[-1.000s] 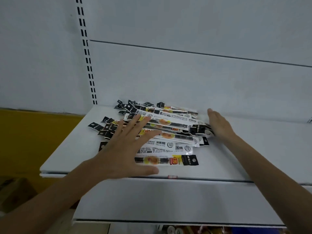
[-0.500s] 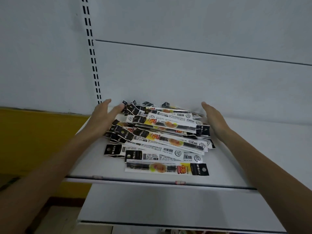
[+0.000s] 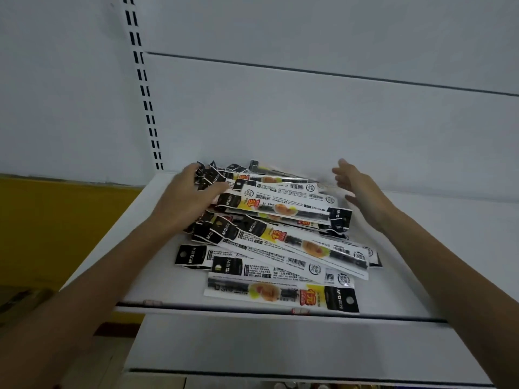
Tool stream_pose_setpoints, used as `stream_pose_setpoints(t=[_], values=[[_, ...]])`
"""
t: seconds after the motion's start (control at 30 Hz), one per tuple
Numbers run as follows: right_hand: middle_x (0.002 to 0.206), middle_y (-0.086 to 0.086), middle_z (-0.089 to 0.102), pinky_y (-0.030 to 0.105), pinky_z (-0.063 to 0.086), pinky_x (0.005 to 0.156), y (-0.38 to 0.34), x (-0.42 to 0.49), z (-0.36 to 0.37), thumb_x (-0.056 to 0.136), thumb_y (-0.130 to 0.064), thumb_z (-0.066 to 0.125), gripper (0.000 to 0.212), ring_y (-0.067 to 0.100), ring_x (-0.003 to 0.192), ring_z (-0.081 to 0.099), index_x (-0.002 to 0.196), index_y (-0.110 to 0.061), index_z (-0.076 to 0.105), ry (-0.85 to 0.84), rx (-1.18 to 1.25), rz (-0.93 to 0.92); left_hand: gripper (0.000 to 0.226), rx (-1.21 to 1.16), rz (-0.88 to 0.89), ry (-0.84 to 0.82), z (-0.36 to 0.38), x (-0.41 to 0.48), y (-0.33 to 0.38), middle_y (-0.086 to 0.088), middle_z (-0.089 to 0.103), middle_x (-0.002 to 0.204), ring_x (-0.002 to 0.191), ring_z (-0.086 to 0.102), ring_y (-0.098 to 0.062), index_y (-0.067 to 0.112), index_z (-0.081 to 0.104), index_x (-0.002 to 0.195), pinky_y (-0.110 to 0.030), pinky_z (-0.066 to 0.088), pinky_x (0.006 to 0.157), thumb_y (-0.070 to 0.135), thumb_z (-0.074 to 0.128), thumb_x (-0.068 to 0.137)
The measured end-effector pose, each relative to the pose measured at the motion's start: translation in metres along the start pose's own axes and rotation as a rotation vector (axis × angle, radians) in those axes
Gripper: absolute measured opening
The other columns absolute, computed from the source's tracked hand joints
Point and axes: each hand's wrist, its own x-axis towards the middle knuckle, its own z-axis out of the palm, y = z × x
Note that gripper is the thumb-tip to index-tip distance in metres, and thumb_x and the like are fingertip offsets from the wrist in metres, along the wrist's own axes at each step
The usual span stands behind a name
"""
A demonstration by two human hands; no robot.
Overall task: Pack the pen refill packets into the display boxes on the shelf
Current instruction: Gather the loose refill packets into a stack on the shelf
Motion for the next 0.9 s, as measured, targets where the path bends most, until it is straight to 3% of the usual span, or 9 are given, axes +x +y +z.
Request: stream_pose_setpoints(t=[0.13,0.2,0.3,0.4,0.5,0.6,0.7,0.77,0.9], values=[[0.152,-0.009,0.027,0.043,0.018,0.115,0.003,-0.05,-0.002,0.081,-0.071,0.039,0.069,0.014,0.14,0.024,0.142,-0.04,0.029,-0.032,-0.258,-0.144,0.087,0.22,0.317,0.029,-0.012,-0.046,-0.008,-0.002,0.026,0.149,0.136,0.023,-0.02,0.031,0.031,0.14,-0.044,0.021,0.107,0.072,0.051,0.066],[0.157,-0.007,0.013,0.044,0.012,0.117,0.003,-0.057,0.008,0.078,-0.069,0.036,0.069,0.015,0.144,0.011,0.142,-0.047,0.02,-0.092,-0.561,-0.275,0.085,0.366,0.537,-0.119,-0.002,-0.067,-0.007,0.003,0.015,0.153,0.14,0.008,-0.016,0.044,0.029,0.137,-0.049,0.013,0.11,0.082,0.042,0.062],[0.158,0.0,0.008,0.048,0.012,0.116,0.003,-0.045,0.016,0.086,-0.062,0.034,0.06,0.021,0.145,0.007,0.142,-0.045,0.022,-0.158,-0.824,-0.392,0.072,0.523,0.69,-0.35,0.014,-0.073,-0.002,0.013,0.001,0.154,0.139,-0.012,-0.006,0.056,0.019,0.135,-0.04,-0.006,0.11,0.085,0.027,0.069],[0.158,0.002,0.013,0.047,0.015,0.115,0.005,-0.03,0.014,0.092,-0.055,0.033,0.053,0.023,0.144,0.011,0.142,-0.046,0.022,-0.185,-0.89,-0.378,0.068,0.678,0.724,-0.305,0.016,-0.062,-0.002,0.011,0.023,0.15,0.139,0.013,-0.01,0.054,0.024,0.135,-0.041,0.002,0.112,0.081,0.014,0.073],[0.158,0.001,0.012,0.048,0.013,0.115,-0.007,-0.025,0.009,0.09,-0.057,0.035,0.055,0.021,0.144,0.009,0.142,-0.042,0.026,-0.175,-0.929,-0.374,0.069,0.665,0.704,-0.192,0.013,-0.055,-0.004,0.004,0.052,0.132,0.123,0.043,-0.016,0.044,0.05,0.125,-0.04,0.024,0.102,0.08,0.015,0.077],[0.158,-0.005,0.008,0.048,0.008,0.117,-0.022,-0.036,0.011,0.078,-0.075,0.038,0.075,0.015,0.145,0.005,0.144,-0.042,0.021,-0.231,-0.838,-0.451,0.066,0.635,0.687,-0.131,0.011,-0.049,-0.009,-0.004,0.052,0.129,0.122,0.043,-0.024,0.036,0.062,0.113,-0.044,0.029,0.1,0.078,0.028,0.075],[0.158,-0.005,0.001,0.047,0.006,0.118,-0.02,-0.047,0.026,0.059,-0.091,0.032,0.101,0.014,0.145,0.001,0.145,-0.045,0.005,-0.381,-1.02,-0.607,0.064,0.645,0.725,-0.036,0.014,-0.045,-0.004,-0.009,0.052,0.121,0.118,0.042,-0.027,0.024,0.067,0.099,-0.045,0.032,0.098,0.074,0.039,0.072],[0.158,-0.003,0.007,0.045,0.015,0.116,-0.013,-0.041,0.033,0.058,-0.092,0.025,0.103,0.018,0.145,0.008,0.146,-0.041,0.005,-0.38,-1.127,-0.665,0.064,0.624,0.759,0.009,0.015,-0.041,-0.002,-0.01,0.051,0.119,0.116,0.038,-0.025,0.019,0.066,0.098,-0.044,0.032,0.098,0.071,0.043,0.07],[0.148,-0.01,0.031,0.035,0.031,0.101,-0.02,-0.026,0.028,0.068,-0.079,0.041,0.086,0.012,0.134,0.029,0.143,-0.04,0.024,-0.327,-1.102,-0.701,0.076,0.631,0.728,-0.032,0.014,-0.035,-0.01,-0.012,0.042,0.136,0.132,0.029,-0.028,0.023,0.047,0.121,-0.054,0.021,0.108,0.079,0.038,0.069]])
